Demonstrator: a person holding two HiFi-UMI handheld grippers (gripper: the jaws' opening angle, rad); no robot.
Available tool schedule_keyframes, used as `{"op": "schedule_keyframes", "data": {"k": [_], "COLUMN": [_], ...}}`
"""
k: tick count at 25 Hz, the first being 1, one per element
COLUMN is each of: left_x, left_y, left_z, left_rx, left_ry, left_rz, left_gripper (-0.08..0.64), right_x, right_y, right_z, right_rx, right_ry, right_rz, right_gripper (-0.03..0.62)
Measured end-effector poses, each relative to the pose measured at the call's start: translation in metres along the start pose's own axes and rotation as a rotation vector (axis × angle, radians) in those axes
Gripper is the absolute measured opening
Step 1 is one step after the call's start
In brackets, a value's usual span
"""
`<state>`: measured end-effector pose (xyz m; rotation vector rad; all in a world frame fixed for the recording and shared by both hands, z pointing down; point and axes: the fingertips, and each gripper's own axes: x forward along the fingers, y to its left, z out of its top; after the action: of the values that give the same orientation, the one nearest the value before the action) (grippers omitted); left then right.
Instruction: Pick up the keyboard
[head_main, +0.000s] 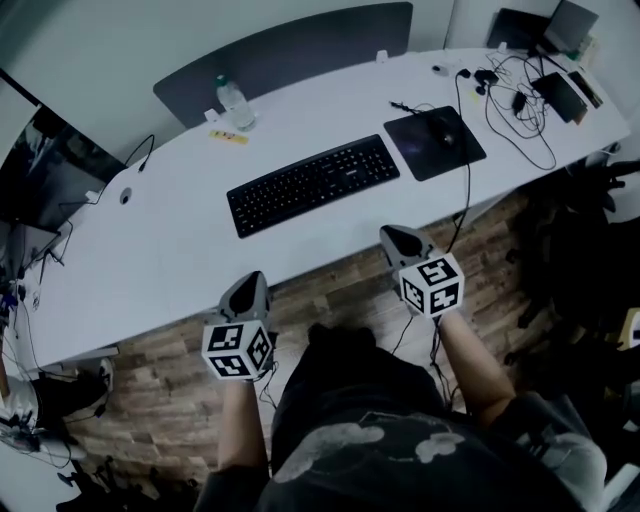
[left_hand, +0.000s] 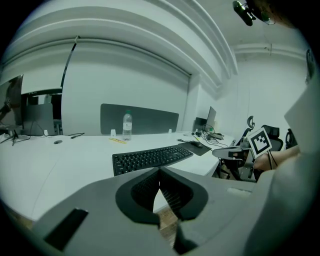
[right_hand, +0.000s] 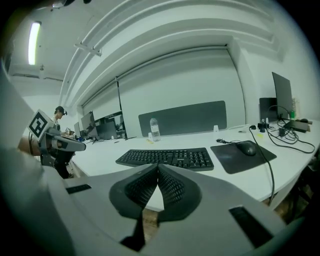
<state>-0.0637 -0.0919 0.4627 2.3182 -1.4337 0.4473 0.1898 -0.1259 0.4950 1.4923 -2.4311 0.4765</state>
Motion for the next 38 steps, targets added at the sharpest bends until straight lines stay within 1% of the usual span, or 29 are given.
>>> {"op": "schedule_keyframes", "data": {"k": [2,4,6,8,11,13,14,16,18,21,23,25,28,31,35,37,38], "left_x": [0.006,0.013,0.022,0.032,0.049,0.064,0.071,0.088,0.105,0.129,0.143,0.156,0.172,0.184,0.196,0.201,0.203], "left_y": [0.005,0.01,0.016,0.022,0.033,0.039,0.043,0.051,0.059,0.067,0.071,0.077,0.086,0.095,0.105,0.108,0.11], "left_z": [0.0,0.001,0.003,0.008,0.019,0.027,0.031,0.04,0.046,0.053,0.056,0.058,0.063,0.067,0.067,0.066,0.065], "left_rx": [0.009,0.018,0.025,0.028,0.034,0.042,0.047,0.058,0.067,0.08,0.09,0.096,0.097,0.094,0.082,0.08,0.081], "left_ry": [0.006,0.016,0.022,0.023,0.022,0.025,0.028,0.033,0.038,0.045,0.056,0.068,0.07,0.075,0.086,0.094,0.099], "left_rz": [0.014,0.022,0.026,0.028,0.017,0.008,0.003,-0.003,-0.009,-0.024,-0.04,-0.054,-0.068,-0.08,-0.092,-0.102,-0.107], "left_gripper": [0.002,0.002,0.002,0.003,0.003,0.002,0.002,0.003,0.003,0.003,0.003,0.003,0.003,0.003,0.003,0.003,0.003], "right_x": [0.012,0.023,0.035,0.051,0.077,0.095,0.104,0.124,0.143,0.163,0.175,0.188,0.2,0.21,0.22,0.224,0.226], "right_y": [-0.005,-0.01,-0.015,-0.017,-0.019,-0.026,-0.032,-0.046,-0.058,-0.073,-0.081,-0.086,-0.088,-0.086,-0.082,-0.081,-0.081], "right_z": [-0.001,0.0,0.002,0.004,0.008,0.006,0.003,-0.003,-0.008,-0.015,-0.019,-0.023,-0.027,-0.029,-0.033,-0.036,-0.039], "right_rx": [-0.009,-0.028,-0.075,-0.152,-0.293,-0.409,-0.471,-0.585,-0.676,-0.78,-0.833,-0.867,-0.889,-0.951,-1.026,-1.056,-1.063], "right_ry": [0.026,0.05,0.082,0.136,0.219,0.303,0.356,0.45,0.52,0.611,0.677,0.737,0.813,0.873,0.92,0.942,0.961], "right_rz": [0.006,0.017,0.036,0.071,0.132,0.15,0.157,0.175,0.2,0.237,0.261,0.292,0.364,0.441,0.541,0.578,0.594], "right_gripper": [0.005,0.089,0.146,0.222,0.363,0.429,0.447,0.473,0.488,0.499,0.502,0.502,0.502,0.503,0.537,0.565,0.566]}}
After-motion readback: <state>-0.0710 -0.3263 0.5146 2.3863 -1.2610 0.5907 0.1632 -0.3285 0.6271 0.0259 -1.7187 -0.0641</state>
